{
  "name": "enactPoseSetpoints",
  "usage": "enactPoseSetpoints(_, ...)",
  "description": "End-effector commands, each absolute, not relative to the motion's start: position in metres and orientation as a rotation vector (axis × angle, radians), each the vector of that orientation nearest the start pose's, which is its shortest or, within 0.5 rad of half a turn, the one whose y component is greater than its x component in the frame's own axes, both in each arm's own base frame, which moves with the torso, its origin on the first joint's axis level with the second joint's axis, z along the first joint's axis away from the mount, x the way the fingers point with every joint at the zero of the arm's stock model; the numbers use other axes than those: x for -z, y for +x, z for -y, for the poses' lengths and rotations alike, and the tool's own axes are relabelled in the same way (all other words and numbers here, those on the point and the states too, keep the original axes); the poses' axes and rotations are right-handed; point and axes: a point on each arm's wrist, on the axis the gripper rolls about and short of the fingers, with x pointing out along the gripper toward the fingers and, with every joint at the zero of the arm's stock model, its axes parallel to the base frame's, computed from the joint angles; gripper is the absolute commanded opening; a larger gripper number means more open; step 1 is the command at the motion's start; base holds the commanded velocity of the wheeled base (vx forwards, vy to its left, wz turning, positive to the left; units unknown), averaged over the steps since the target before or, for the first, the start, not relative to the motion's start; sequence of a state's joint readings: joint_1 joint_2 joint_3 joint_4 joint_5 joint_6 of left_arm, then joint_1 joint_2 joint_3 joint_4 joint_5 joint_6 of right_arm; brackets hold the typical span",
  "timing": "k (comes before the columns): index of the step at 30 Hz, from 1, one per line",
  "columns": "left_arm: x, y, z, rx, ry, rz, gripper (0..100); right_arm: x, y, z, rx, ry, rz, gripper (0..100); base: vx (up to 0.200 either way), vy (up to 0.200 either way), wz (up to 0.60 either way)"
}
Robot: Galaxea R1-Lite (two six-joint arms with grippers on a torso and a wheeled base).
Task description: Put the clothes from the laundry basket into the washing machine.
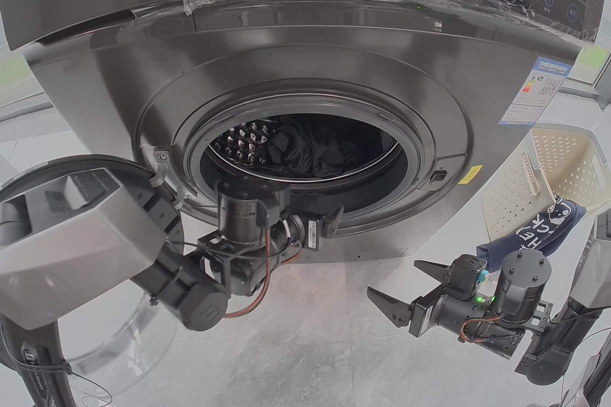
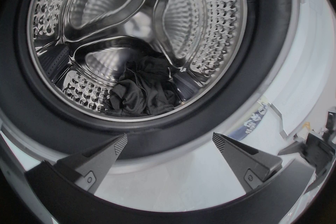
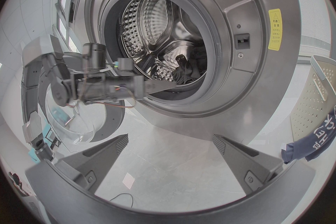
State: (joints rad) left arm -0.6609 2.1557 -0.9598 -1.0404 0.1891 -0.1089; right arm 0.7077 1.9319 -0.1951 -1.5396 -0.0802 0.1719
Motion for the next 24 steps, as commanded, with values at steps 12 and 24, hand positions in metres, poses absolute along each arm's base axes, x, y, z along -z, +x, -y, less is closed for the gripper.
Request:
enactPoseSetpoints(12, -0.148, 0.179, 0.179, 0.643, -0.049, -0.121, 100, -0.119, 0.169, -0.107, -0.413, 0.14, -0.078, 100, 0.0, 0.0, 0.0)
enactPoseSetpoints(24, -0.14, 0.158, 0.129, 0.548, -0.065, -0.068, 100, -0.118, 0.154, -0.091, -0.376, 0.131, -0.092, 100, -0.133, 0.0, 0.0)
